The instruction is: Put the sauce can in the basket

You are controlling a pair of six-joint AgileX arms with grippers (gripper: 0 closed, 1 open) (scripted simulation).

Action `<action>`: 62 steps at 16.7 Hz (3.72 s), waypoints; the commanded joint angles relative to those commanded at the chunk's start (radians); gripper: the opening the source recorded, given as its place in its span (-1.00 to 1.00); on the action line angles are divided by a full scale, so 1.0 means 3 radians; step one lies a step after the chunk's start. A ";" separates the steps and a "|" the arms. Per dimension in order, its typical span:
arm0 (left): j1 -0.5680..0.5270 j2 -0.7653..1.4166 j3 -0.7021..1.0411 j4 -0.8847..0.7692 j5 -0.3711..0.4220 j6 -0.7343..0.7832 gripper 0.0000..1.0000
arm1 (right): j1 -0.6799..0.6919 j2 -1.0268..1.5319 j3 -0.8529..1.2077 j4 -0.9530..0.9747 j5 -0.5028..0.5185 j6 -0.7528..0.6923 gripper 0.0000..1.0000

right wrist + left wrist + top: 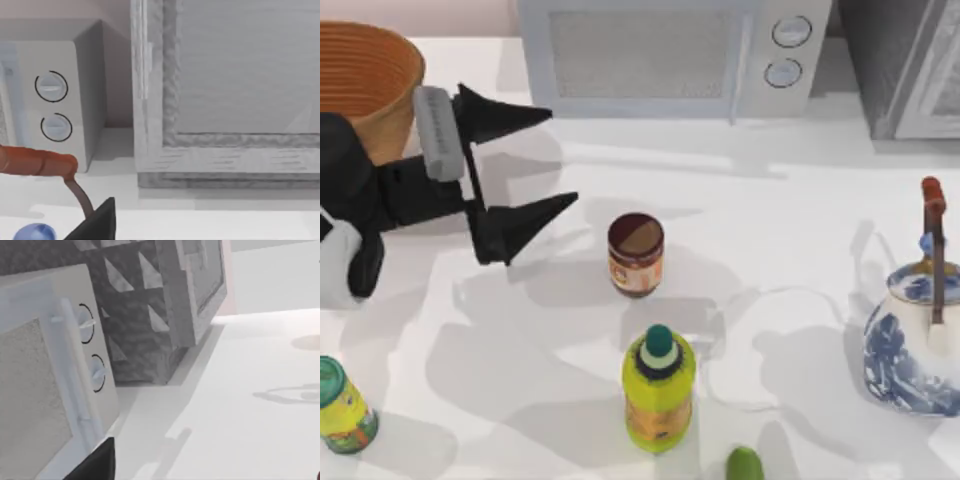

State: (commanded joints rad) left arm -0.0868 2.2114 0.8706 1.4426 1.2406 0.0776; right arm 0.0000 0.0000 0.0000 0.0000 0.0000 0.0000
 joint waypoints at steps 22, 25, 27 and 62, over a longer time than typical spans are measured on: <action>-0.0718 0.1051 0.0313 0.0328 -0.0217 -0.0180 1.00 | 0.0000 0.0000 0.0000 0.0000 0.0000 0.0000 1.00; -0.0829 0.1052 0.0312 0.0338 -0.0328 -0.0188 1.00 | 0.0000 0.0000 0.0000 0.0000 0.0000 0.0000 1.00; -0.0829 0.1052 0.0312 0.0338 -0.0328 -0.0188 1.00 | 0.0000 0.0000 0.0000 0.0000 0.0000 0.0000 1.00; 0.0157 -0.0302 0.0919 -0.1405 0.0294 0.0119 -1.00 | 0.0000 0.0000 0.0000 0.0000 0.0000 0.0000 1.00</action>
State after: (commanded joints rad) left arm -0.0398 2.1207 1.1462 1.0210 1.3287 0.1133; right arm 0.0000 0.0000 0.0000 0.0000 0.0000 0.0000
